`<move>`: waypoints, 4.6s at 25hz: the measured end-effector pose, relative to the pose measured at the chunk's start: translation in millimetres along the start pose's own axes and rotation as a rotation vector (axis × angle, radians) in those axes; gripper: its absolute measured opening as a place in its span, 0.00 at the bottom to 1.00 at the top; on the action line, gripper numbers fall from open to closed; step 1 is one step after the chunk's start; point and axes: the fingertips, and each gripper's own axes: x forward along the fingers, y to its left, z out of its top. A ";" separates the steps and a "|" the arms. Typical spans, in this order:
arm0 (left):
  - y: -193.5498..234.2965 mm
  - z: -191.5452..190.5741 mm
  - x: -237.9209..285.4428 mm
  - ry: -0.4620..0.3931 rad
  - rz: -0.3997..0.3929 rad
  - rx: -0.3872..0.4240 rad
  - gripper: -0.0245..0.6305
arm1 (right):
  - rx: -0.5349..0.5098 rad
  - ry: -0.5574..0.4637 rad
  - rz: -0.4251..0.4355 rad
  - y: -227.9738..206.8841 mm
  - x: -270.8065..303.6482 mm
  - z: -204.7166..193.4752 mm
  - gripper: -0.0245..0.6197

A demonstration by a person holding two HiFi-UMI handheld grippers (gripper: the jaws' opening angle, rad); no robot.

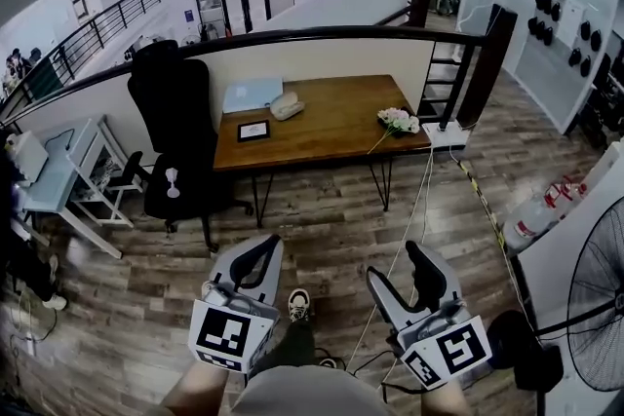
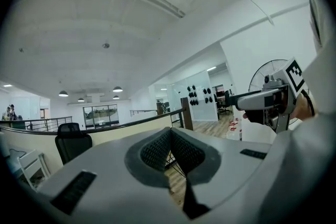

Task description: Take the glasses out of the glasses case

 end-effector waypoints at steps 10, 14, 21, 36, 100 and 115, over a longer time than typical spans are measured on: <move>39.8 -8.1 68.4 0.003 -0.017 0.005 0.04 | -0.012 0.038 0.001 -42.2 68.9 -12.5 0.45; 71.6 -13.1 108.7 0.007 -0.014 -0.001 0.04 | -0.016 0.057 0.008 -64.8 116.8 -18.2 0.45; 144.4 -20.7 186.5 0.032 -0.021 -0.018 0.04 | -0.004 0.109 0.010 -102.2 221.0 -26.4 0.45; 292.6 -43.1 282.8 0.037 0.023 -0.019 0.04 | -0.021 0.120 0.045 -131.8 408.4 -34.5 0.45; 495.1 -124.7 618.0 0.290 0.408 -0.134 0.04 | -0.085 0.464 0.633 -359.3 833.9 -175.5 0.44; 531.8 -237.0 667.1 0.441 0.346 -0.237 0.04 | -0.235 0.782 0.745 -333.6 928.4 -334.3 0.38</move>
